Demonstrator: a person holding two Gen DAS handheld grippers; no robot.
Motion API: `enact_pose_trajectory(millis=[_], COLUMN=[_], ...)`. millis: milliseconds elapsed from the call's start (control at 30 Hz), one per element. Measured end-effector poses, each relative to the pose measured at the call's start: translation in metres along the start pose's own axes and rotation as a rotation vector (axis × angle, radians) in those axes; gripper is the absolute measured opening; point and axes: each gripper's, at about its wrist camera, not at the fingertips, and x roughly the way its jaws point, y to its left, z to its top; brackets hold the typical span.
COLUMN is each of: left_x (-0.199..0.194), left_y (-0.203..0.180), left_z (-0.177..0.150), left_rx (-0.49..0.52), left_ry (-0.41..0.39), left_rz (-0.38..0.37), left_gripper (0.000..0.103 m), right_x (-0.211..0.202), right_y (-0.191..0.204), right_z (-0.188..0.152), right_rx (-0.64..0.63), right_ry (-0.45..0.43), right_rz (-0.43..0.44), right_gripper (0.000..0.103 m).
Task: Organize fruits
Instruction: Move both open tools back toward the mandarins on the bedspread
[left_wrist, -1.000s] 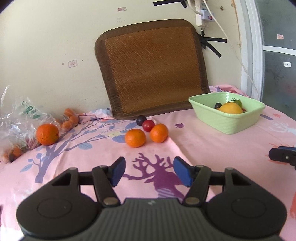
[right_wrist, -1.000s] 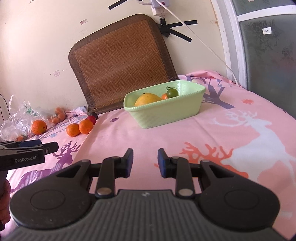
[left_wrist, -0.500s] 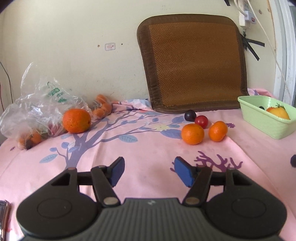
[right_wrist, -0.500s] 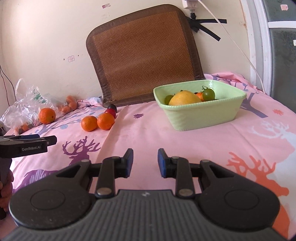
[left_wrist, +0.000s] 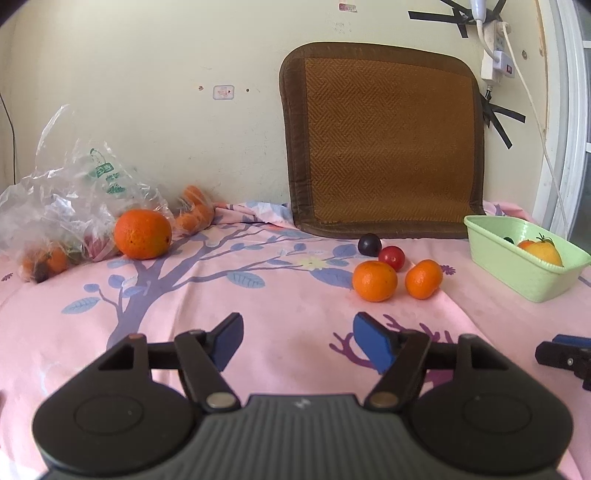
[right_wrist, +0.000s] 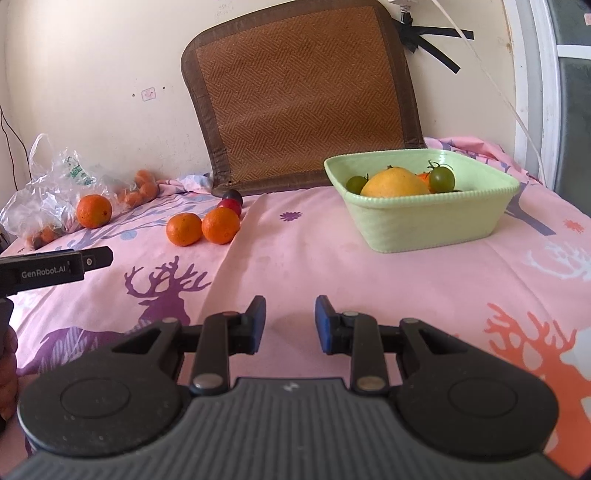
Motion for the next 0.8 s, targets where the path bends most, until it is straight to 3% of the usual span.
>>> enact_pose_trajectory(millis=[67, 500, 567, 600, 633, 800], left_x=[-0.001, -0.002, -0.001, -0.001, 0.0, 0.0], left_y=[0.001, 0.006, 0.008, 0.008, 0.009, 0.009], left_z=[0.0, -0.001, -0.001, -0.001, -0.001, -0.001], left_rx=[-0.007, -0.04, -0.05, -0.054, -0.057, -0.064], left_ry=[-0.006, -0.009, -0.005, -0.004, -0.003, -0.001], left_rz=[-0.005, -0.043, -0.048, -0.05, -0.052, -0.058], left_gripper=[0.074, 0.074, 0.074, 0.074, 0.074, 0.074], right_x=[0.004, 0.056, 0.067, 0.071, 0.075, 0.096], right_y=[0.004, 0.033, 0.039, 0.042, 0.043, 0.052], right_z=[0.003, 0.054, 0.059, 0.06, 0.062, 0.062], right_rx=[-0.02, -0.096, -0.096, -0.084, -0.076, -0.101], right_ry=[0.002, -0.007, 0.01, 0.012, 0.015, 0.039], right_rz=[0.004, 0.089, 0.102, 0.109, 0.118, 0.115], right_gripper=[0.032, 0.032, 0.036, 0.045, 0.047, 0.047])
